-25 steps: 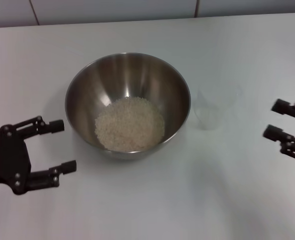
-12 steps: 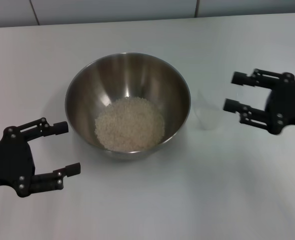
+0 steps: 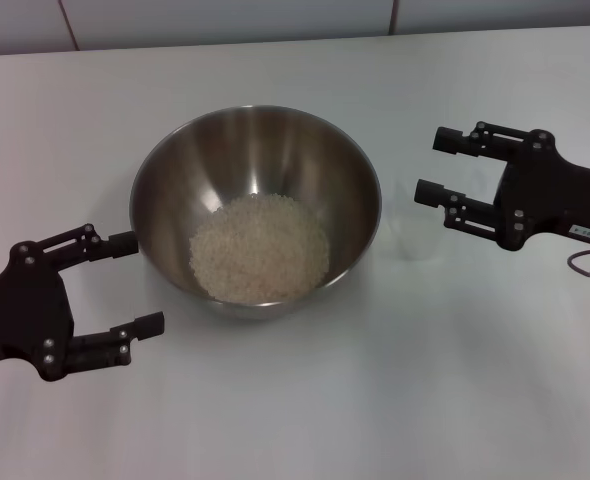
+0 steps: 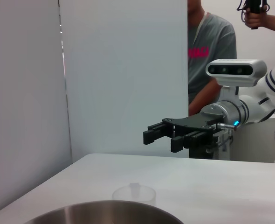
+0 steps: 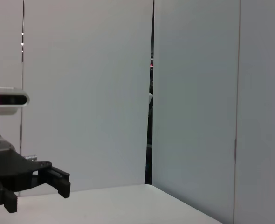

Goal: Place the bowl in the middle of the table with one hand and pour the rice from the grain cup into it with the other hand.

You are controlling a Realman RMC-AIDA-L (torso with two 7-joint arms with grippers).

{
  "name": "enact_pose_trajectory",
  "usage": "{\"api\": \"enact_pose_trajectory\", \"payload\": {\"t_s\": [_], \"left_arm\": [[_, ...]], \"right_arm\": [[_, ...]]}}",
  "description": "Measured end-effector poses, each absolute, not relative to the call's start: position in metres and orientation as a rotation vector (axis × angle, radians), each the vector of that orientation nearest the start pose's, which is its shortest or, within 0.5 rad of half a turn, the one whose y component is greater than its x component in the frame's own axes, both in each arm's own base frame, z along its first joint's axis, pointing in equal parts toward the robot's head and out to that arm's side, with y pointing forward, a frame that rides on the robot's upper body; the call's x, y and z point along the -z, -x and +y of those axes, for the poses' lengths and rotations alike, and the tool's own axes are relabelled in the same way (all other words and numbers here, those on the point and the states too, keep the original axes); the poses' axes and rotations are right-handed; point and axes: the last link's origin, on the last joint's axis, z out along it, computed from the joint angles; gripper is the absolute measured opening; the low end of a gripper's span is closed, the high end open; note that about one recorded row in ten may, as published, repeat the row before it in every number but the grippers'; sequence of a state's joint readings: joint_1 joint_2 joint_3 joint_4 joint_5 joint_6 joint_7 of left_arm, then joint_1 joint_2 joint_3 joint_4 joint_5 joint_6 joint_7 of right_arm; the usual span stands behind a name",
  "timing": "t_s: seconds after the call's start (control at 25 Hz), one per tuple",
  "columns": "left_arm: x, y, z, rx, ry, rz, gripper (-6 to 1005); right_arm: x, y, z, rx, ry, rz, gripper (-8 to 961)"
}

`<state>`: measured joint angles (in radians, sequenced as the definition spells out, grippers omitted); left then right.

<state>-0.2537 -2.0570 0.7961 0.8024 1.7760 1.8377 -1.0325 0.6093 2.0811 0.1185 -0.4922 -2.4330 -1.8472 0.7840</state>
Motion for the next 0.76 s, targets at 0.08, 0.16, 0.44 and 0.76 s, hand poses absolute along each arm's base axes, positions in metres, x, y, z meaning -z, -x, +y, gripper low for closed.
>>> {"api": "enact_pose_trajectory", "payload": {"t_s": [0.08,0.16,0.44,0.76], "left_arm": [[-0.0337,0.2855,0.2501,0.860,2.713,-0.137,813],[-0.0337,0.2856,0.2505,0.857,2.712,-0.137,813],[-0.0339,0.2852,0.2511,0.855,2.712,-0.134,813],[-0.0337,0.2856,0.2519,0.850,2.708,-0.131,813]], "right_arm": [[-0.0137,-0.2737,0.3028,-0.961,2.504,0.143,598],[-0.0116,-0.2736,0.3034,-0.959,2.502,0.144,598],[-0.0098,-0.2737,0.3043,-0.954,2.499,0.149,598],[-0.0069,-0.2741,0.3022,-0.962,2.490,0.140,598]]}}
